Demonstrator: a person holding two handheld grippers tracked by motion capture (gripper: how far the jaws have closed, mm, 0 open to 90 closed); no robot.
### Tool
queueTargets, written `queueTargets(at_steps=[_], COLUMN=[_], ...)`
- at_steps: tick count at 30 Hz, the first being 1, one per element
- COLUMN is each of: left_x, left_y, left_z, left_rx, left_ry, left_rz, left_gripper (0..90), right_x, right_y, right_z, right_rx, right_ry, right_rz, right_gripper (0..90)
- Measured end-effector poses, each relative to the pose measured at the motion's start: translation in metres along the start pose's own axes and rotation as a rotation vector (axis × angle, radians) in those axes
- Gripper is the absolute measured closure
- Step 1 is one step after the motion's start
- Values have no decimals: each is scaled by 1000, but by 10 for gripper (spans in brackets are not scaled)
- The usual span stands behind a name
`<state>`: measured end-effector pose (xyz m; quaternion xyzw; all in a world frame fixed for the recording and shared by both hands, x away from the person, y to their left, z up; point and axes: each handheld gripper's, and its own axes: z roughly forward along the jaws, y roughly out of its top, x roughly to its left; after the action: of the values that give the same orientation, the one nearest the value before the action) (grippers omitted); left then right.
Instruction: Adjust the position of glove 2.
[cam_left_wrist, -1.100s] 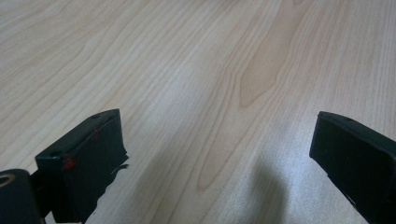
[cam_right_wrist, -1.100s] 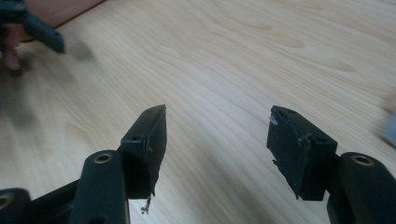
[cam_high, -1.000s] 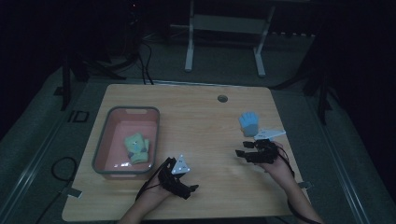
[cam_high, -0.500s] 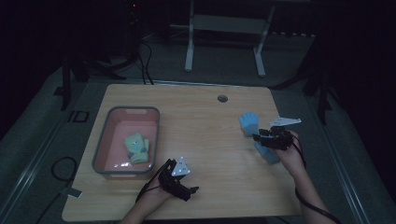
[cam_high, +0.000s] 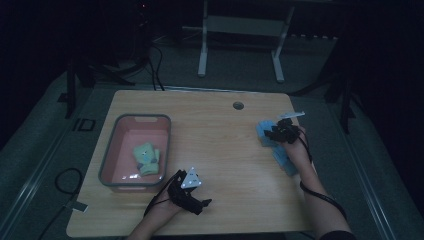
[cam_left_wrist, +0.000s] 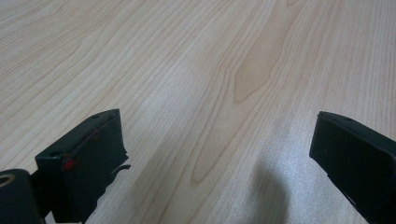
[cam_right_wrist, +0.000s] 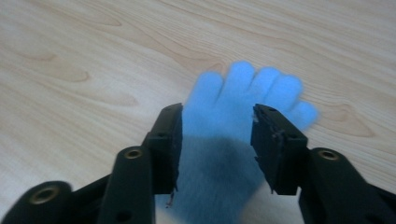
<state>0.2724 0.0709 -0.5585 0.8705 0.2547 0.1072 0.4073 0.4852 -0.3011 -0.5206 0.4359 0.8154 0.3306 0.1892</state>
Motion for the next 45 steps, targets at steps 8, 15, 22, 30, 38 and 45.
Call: queueTargets(at_steps=[8,15,22,30,38,45], left_x=[1,-1,-1,-1,-1,0], left_y=[-1,-1,-1,0,0,1], left_z=[0,0,0,0,-2,-3], left_rx=[8,10,6,7,5,-3], left_ry=[7,3,2,6,12,12], left_rz=[13,18,18,21,25,27], left_gripper=[37,37,37,37,37,37], right_x=[-3,4,12,41,93,131], right_y=[-7,-9,-3,15,24,21], right_z=[24,25,18,-19,-59,-80], right_rx=[63,45,35,-49,-104,-129], right_ry=[-28,-58,-77,-22,8,34], right_rz=[2,7,41,53,28,27], right_gripper=[582,796,835,836,835,836])
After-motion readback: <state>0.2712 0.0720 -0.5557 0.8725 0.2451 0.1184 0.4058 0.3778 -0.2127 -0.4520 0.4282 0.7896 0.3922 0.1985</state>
